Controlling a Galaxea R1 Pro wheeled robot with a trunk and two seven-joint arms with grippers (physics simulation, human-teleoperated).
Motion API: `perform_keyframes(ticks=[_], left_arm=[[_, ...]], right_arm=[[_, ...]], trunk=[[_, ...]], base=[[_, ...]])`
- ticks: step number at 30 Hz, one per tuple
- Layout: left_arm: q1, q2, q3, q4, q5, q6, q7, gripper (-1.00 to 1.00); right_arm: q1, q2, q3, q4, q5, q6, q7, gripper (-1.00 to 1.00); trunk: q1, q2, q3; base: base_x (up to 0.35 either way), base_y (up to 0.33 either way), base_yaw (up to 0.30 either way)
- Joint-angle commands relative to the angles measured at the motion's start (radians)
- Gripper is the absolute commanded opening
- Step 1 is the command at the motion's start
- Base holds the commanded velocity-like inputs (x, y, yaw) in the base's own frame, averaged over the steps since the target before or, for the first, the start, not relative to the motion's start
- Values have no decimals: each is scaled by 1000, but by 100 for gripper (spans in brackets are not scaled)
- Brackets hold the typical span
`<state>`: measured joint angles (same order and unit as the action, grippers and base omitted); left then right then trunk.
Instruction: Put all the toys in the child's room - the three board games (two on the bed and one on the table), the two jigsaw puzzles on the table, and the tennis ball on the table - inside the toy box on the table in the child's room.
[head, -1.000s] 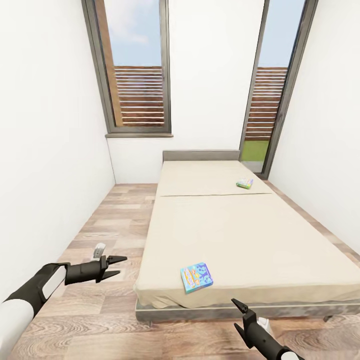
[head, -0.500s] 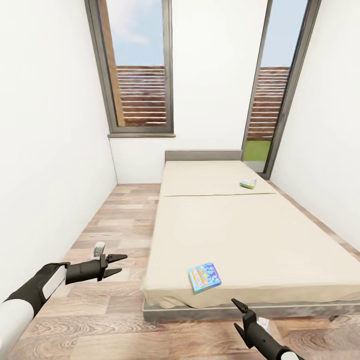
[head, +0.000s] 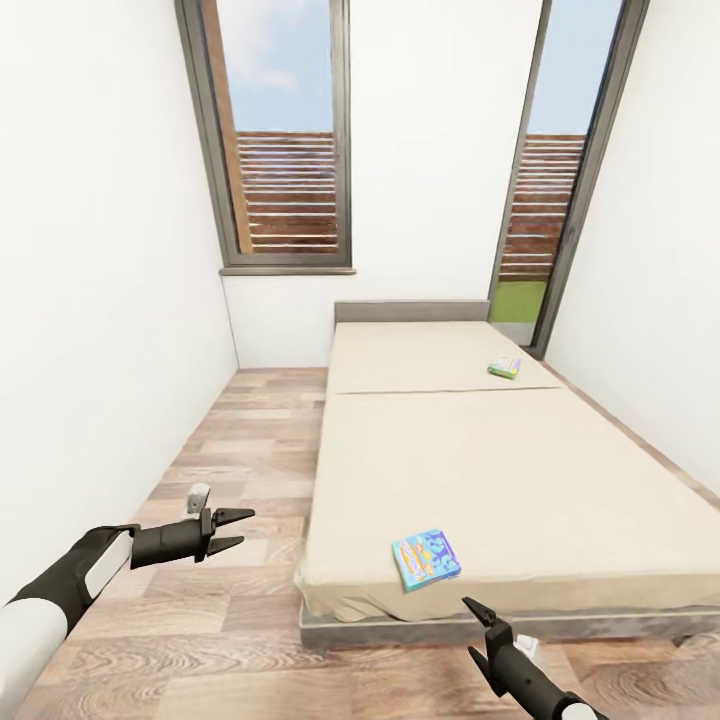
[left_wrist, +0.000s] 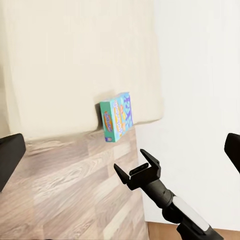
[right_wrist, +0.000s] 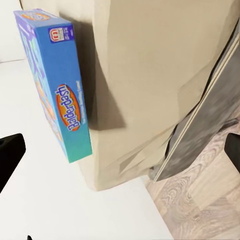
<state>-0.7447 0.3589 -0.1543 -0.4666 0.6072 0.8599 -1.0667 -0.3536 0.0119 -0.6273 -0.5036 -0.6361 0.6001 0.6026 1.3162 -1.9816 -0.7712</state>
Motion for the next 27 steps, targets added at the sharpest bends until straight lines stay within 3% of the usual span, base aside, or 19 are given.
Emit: perform_keyframes(ticks=[1, 27], left_arm=[[-1, 1, -5, 0, 6, 5, -1, 100], [1, 0, -7, 0, 4, 2, 1, 100]], right_arm=[[-1, 1, -6, -1, -2, 7, 0, 100], [-1, 0, -6, -1, -1, 7, 0, 100]], trunk=[[0, 0, -1], [0, 0, -1]], base=[[151, 170, 0], [70, 37, 0]])
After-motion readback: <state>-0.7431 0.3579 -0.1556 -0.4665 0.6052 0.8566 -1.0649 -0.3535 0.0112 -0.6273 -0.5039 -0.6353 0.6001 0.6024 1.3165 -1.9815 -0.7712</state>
